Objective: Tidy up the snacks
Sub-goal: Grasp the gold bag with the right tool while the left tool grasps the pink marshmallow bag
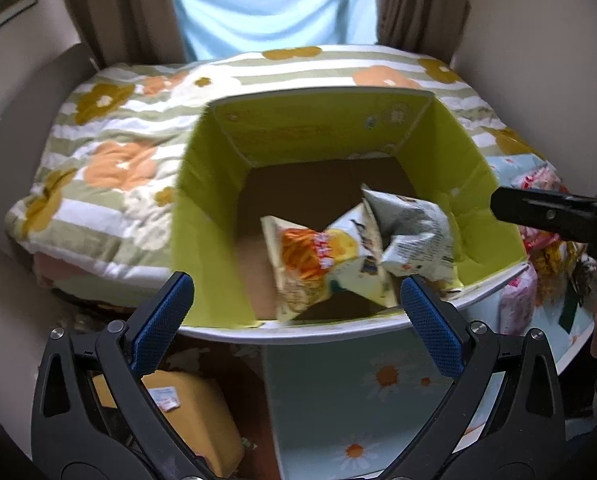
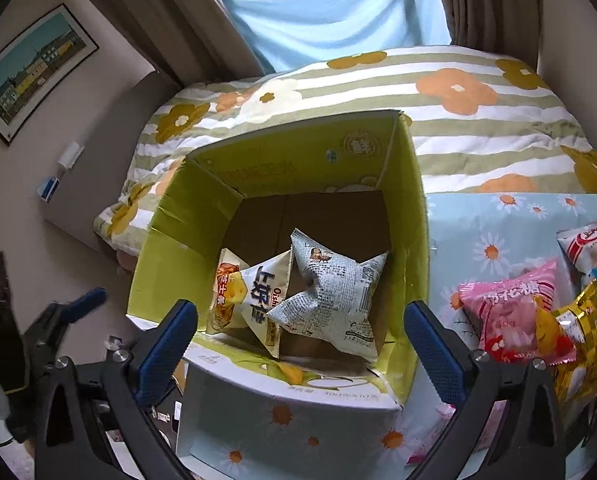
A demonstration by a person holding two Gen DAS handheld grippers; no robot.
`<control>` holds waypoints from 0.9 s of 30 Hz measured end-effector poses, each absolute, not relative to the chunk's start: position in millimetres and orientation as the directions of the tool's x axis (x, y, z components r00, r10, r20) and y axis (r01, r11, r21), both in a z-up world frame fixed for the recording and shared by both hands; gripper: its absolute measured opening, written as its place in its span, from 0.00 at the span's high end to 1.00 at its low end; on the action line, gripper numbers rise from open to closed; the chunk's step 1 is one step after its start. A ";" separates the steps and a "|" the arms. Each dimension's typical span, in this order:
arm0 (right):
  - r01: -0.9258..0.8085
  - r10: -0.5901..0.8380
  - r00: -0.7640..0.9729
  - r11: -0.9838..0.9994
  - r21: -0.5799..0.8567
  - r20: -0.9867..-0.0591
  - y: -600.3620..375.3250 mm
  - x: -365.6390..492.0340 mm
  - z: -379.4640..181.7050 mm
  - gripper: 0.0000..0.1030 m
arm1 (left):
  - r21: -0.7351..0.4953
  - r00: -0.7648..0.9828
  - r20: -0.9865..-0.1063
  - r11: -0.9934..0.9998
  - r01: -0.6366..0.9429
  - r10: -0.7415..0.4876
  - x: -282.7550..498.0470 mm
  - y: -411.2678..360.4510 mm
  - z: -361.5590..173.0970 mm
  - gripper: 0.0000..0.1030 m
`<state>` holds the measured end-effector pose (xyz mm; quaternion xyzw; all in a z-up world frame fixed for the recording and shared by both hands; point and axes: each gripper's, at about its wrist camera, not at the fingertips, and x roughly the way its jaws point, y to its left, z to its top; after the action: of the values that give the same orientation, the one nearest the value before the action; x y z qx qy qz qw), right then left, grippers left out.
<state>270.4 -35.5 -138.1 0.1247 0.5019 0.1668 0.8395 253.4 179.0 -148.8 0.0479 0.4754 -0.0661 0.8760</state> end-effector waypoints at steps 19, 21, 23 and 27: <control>-0.068 0.216 0.574 0.974 0.217 -0.790 -155.8 194.2 -100.2 0.00 | -0.065 0.567 -0.800 0.968 0.243 -0.196 227.2 59.9 -123.3 0.00; -0.076 0.207 0.571 0.977 0.200 -0.794 -175.8 189.0 -100.3 0.00 | -0.096 0.566 -0.799 0.972 0.215 -0.204 220.4 44.6 -121.5 0.00; -0.078 0.207 0.570 0.977 0.198 -0.795 -193.3 183.7 -101.5 0.00 | -0.121 0.565 -0.796 0.971 0.205 -0.218 215.0 30.0 -120.4 0.00; -0.092 0.216 0.554 0.976 0.199 -0.804 -225.8 177.5 -107.7 0.00 | -0.119 0.570 -0.796 0.976 0.183 -0.203 208.0 -4.5 -121.0 0.00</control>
<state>177.5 -225.8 -107.7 0.0669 0.4638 0.0873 0.8791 208.0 -4.5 -121.0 -0.0116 0.4506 -0.1089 0.8860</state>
